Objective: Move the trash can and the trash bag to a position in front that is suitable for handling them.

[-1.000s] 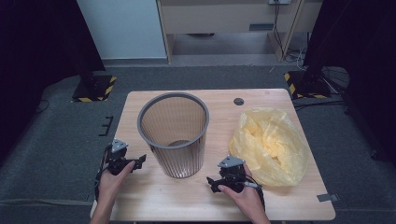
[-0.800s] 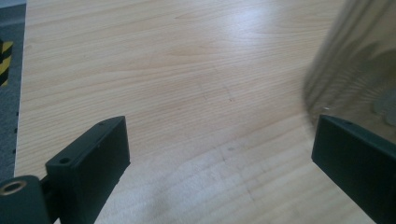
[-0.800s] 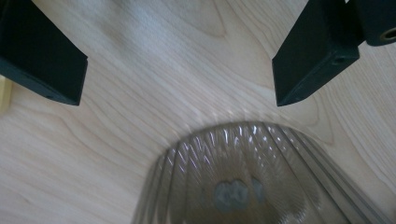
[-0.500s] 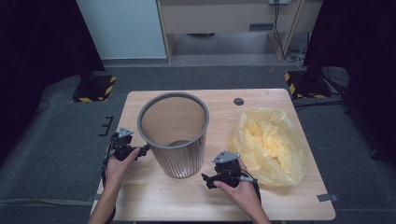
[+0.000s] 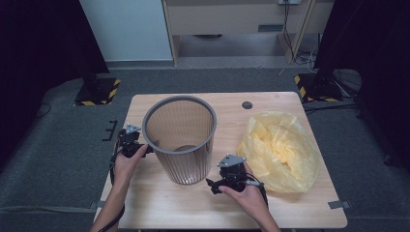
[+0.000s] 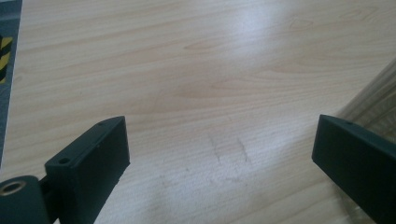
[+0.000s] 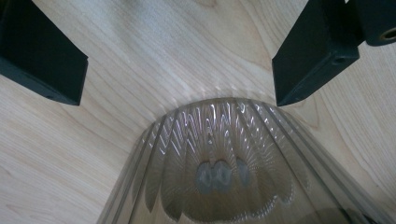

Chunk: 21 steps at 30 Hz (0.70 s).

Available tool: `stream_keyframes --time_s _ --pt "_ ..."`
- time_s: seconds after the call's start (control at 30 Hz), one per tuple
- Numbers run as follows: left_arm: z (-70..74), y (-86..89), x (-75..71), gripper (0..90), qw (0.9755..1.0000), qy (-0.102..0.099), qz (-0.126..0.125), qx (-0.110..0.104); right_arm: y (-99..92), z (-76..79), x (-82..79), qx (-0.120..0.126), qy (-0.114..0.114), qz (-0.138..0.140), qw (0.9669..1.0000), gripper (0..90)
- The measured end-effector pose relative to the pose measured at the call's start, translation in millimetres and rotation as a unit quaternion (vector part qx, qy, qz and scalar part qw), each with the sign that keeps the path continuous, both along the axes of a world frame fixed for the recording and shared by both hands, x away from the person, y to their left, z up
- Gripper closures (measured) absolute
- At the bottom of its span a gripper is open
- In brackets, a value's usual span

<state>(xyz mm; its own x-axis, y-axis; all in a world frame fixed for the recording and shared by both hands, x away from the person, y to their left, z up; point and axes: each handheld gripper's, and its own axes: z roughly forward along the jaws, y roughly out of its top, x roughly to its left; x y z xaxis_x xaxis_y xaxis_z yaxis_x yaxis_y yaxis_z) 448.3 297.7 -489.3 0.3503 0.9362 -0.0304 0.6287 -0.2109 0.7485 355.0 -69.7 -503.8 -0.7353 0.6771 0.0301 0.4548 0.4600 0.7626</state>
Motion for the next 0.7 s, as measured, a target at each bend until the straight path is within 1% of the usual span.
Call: stream_keyframes --time_s 0.07,0.1,0.2,0.27,0.3,0.4,0.47,0.53,0.63,0.7 --pt "2.7 -3.8 4.7 3.7 1.0000 -0.003 -0.001 0.001 0.6 2.6 1.1 0.004 0.000 -0.002 1.0000 3.7" --pt "2.7 -3.8 4.7 3.7 1.0000 -0.003 -0.001 0.001 0.6 2.6 1.1 0.004 0.000 -0.002 1.0000 3.7" --pt "5.2 -7.7 10.9 3.7 1.0000 -0.007 0.003 -0.005 1.9 7.7 2.3 0.008 -0.003 0.002 1.0000 3.4" --pt "6.3 -10.3 14.4 3.7 0.9999 -0.007 0.011 -0.006 2.5 10.0 3.1 0.010 -0.005 0.007 0.9999 3.4" --pt "6.5 -12.1 16.3 3.7 0.9997 -0.011 0.022 -0.006 2.8 10.9 3.5 0.012 -0.004 0.008 0.9999 3.4" --pt "7.1 -15.7 19.9 4.4 0.9995 -0.012 0.026 -0.012 2.5 13.0 5.8 0.011 -0.005 0.009 0.9999 3.5" --pt "8.2 -17.8 22.1 6.4 0.9994 -0.015 0.030 -0.011 1.8 14.4 7.0 0.014 -0.007 0.010 0.9998 3.3" --pt "8.2 -17.6 23.4 5.8 0.9994 -0.014 0.030 -0.010 1.7 15.6 7.4 0.016 -0.007 0.013 0.9998 3.2" --pt "6.6 -16.7 26.4 4.5 0.9994 -0.010 0.034 0.000 2.2 16.5 8.7 0.016 -0.007 0.020 0.9997 3.2" --pt "5.9 -15.9 28.3 4.4 0.9993 -0.009 0.037 -0.003 3.3 17.1 10.0 0.014 -0.004 0.020 0.9997 3.4"
